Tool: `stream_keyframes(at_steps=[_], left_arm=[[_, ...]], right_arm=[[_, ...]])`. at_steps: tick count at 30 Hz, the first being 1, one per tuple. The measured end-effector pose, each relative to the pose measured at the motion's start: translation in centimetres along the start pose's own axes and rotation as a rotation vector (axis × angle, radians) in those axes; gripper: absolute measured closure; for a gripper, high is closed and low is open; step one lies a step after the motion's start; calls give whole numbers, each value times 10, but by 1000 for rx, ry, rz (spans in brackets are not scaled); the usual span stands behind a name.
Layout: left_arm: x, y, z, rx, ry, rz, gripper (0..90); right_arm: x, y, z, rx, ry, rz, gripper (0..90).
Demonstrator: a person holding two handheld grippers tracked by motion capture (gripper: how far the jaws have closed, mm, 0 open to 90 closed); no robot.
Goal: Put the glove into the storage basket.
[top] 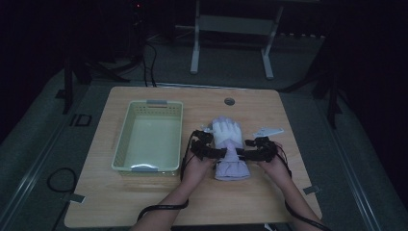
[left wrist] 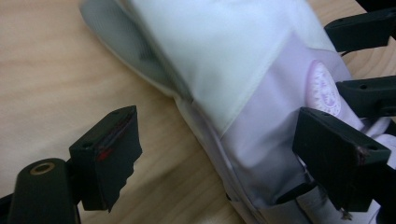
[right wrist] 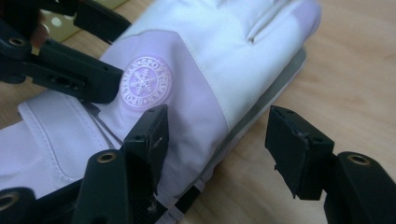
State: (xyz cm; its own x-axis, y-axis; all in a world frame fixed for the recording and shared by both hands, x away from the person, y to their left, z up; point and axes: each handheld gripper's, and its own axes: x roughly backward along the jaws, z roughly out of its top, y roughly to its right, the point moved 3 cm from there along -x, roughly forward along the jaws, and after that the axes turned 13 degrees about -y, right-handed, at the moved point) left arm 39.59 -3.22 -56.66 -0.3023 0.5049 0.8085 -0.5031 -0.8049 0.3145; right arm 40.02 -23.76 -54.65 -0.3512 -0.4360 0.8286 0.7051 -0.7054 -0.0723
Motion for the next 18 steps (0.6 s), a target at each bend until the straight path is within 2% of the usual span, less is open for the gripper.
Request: stream_keyframes(at_steps=[1, 3, 6, 8, 11, 12, 13, 14, 16, 18], left_arm=[[-3, -1, -1, 0, -5, -4, 153], [-9, -4, -2, 15, -35, -43, 153], [-15, -7, -3, 33, -35, -88, 157], [-16, -8, -4, 33, -35, -140, 225], [-16, -7, -4, 20, -35, -194, 359], [-17, -7, -4, 27, -32, -199, 400], [-17, -6, -4, 24, -22, -208, 409], [-18, -7, -5, 27, -17, -215, 417], [-19, -8, -5, 35, -18, -236, 424], [-18, -6, -4, 18, -23, -227, 449]], right_arm=[[-3, 1, -2, -5, -9, 6, 392], [-9, 2, -5, -10, -25, 6, 388], [-16, 6, -7, -30, -50, 33, 390], [-18, 8, -8, -62, -63, 71, 417], [-22, 13, -8, -92, -81, 133, 447], [-23, 14, -9, -85, -81, 146, 468], [-23, 14, -9, -85, -79, 158, 530], [-24, 14, -9, -84, -78, 179, 550], [-24, 13, -9, -90, -75, 182, 599], [-24, 11, -10, -102, -70, 199, 651]])
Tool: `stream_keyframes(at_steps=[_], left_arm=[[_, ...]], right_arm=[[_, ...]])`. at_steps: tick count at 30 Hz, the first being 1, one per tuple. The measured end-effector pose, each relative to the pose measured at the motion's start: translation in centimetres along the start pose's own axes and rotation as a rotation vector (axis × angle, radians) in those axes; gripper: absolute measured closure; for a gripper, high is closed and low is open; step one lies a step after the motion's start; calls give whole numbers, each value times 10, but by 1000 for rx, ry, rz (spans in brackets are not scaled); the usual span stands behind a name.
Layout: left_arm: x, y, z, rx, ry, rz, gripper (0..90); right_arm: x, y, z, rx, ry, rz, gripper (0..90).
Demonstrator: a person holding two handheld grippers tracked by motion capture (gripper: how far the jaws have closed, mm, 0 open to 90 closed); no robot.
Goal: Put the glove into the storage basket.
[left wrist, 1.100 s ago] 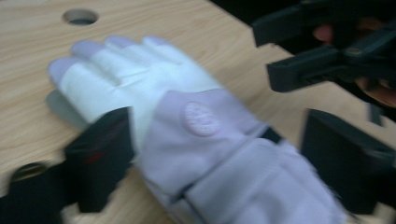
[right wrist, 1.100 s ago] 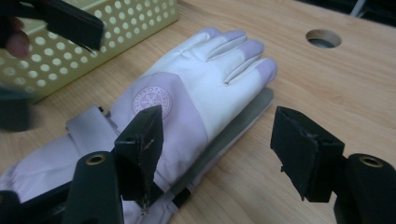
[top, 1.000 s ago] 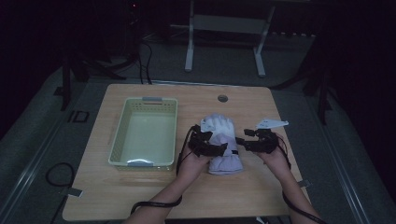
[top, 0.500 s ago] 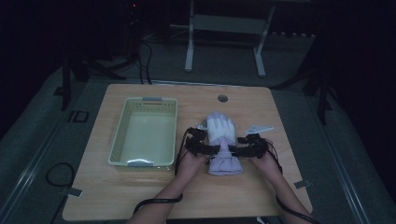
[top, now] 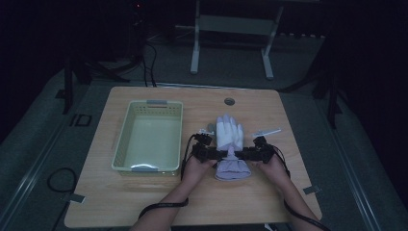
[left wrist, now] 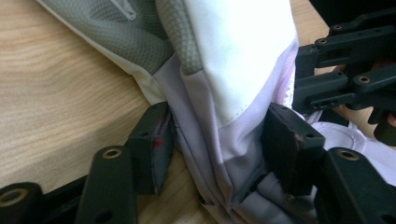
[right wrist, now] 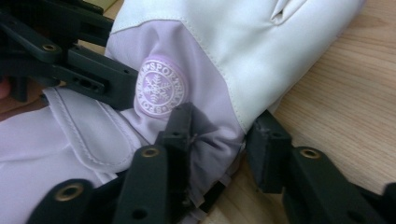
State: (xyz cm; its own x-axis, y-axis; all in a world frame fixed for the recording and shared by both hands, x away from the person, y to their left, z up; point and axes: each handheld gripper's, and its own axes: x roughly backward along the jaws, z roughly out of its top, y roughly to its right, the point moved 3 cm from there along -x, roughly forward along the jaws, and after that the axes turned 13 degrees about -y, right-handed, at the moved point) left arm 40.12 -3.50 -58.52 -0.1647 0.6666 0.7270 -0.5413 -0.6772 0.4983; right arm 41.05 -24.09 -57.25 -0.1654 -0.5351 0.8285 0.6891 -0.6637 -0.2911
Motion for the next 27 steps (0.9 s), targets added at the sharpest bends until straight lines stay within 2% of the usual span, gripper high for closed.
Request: stream_keyframes(at_steps=[1, 4, 8, 12, 19, 23, 24, 27], left_arm=[[1, 2, 1, -2, -3, -7, 487], [3, 8, 3, -26, -15, 17, 609], [8, 11, 6, -40, -19, 4, 676], [13, 15, 8, -50, -9, -40, 699], [30, 27, 14, -103, 2, -33, 713], [39, 33, 17, -128, 8, -23, 714], [47, 36, 20, -145, 10, -15, 714], [56, 40, 21, -162, 12, -9, 715]], right_arm=[[0, -1, 0, 1, 4, -5, 673], [1, -3, 0, -8, 14, -17, 772], [7, -6, 1, -21, 23, -35, 812], [17, -10, 2, -25, 31, -43, 817], [36, -22, 7, 7, 55, -87, 820], [43, -27, 10, 10, 77, -85, 820], [46, -29, 11, 14, 84, -87, 820], [55, -38, 16, 22, 102, -99, 820]])
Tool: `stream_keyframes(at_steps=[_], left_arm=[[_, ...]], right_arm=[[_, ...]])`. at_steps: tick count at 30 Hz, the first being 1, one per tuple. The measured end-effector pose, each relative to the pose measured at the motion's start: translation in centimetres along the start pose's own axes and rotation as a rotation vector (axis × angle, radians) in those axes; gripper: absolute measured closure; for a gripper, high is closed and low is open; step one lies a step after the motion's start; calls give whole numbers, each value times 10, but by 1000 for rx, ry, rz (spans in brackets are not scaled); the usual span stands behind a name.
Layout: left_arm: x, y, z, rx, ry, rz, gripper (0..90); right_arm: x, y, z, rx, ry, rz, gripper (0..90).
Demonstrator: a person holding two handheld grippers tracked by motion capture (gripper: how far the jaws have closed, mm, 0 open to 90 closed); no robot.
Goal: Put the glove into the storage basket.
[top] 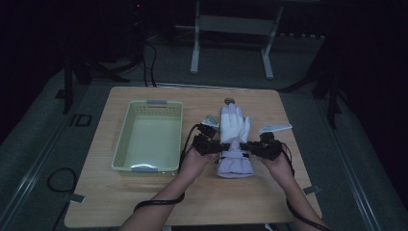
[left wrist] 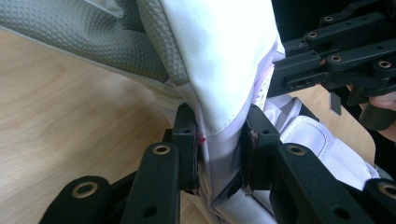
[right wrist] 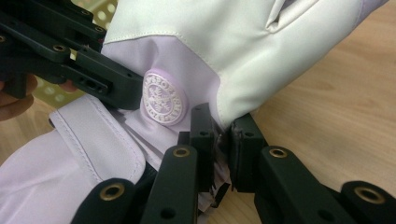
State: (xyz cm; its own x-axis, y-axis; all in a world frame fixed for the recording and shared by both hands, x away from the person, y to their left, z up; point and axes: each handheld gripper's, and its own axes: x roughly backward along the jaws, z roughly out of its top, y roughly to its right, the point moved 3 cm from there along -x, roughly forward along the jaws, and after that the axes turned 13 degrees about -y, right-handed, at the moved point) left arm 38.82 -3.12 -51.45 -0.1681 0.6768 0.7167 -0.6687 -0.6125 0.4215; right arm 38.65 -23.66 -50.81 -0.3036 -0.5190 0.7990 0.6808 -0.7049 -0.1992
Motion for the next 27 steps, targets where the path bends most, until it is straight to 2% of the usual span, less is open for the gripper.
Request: stream_keyframes(at_steps=[12, 20, 27], left_arm=[[40, 1, 6, -50, -6, 43, 715], [66, -8, 3, -56, 2, 47, 715], [93, -19, 0, -57, 11, 59, 715]], right_arm=[[12, -21, 25, 11, 44, 24, 819], [12, -40, 45, 46, 47, 12, 820], [9, -58, 66, 67, 61, 21, 820]])
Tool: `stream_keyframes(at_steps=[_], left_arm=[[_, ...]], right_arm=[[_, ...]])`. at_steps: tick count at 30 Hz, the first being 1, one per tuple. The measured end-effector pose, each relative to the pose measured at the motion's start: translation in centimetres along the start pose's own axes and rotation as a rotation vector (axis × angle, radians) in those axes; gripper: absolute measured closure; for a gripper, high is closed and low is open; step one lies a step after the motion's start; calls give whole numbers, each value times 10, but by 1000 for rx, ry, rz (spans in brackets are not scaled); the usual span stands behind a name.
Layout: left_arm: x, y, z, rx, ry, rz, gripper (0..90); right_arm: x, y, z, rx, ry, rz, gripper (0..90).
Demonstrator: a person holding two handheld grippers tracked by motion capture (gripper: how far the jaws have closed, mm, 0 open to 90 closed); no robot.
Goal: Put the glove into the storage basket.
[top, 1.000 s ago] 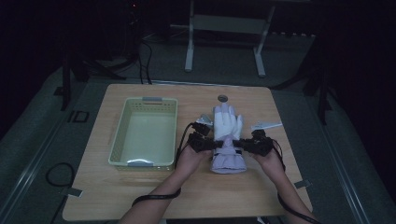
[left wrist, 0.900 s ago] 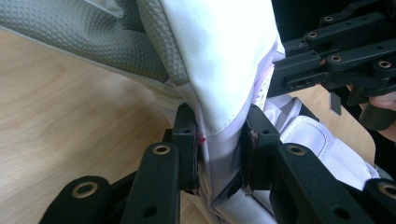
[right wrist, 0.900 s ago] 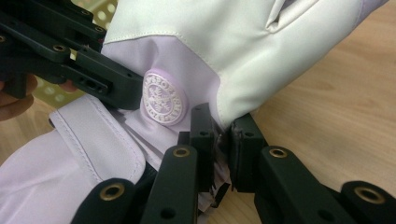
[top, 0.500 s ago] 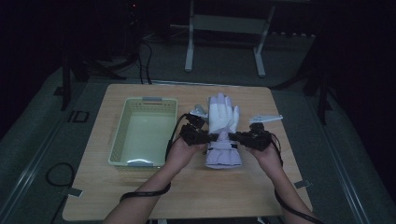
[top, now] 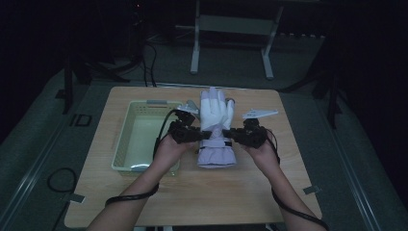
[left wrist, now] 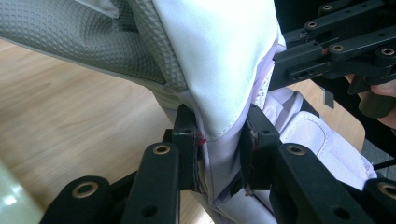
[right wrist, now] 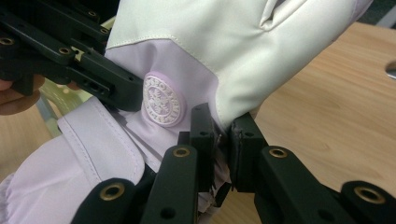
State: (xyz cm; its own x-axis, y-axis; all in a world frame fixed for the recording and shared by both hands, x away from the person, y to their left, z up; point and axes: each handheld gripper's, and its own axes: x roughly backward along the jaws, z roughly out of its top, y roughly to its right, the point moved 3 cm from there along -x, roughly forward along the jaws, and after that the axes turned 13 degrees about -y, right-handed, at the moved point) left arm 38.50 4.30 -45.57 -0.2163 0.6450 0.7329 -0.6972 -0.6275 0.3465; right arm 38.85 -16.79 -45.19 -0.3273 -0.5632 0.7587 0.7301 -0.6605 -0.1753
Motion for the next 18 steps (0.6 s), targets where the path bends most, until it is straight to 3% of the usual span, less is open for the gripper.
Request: stream_keyframes(at_steps=[8, 18], left_arm=[[25, -19, -8, 13, -2, 7, 715], [59, -46, -23, 37, 2, 46, 715]], right_arm=[[-15, -20, 26, 19, -2, 17, 820], [-38, -42, 56, 36, -9, 43, 819]])
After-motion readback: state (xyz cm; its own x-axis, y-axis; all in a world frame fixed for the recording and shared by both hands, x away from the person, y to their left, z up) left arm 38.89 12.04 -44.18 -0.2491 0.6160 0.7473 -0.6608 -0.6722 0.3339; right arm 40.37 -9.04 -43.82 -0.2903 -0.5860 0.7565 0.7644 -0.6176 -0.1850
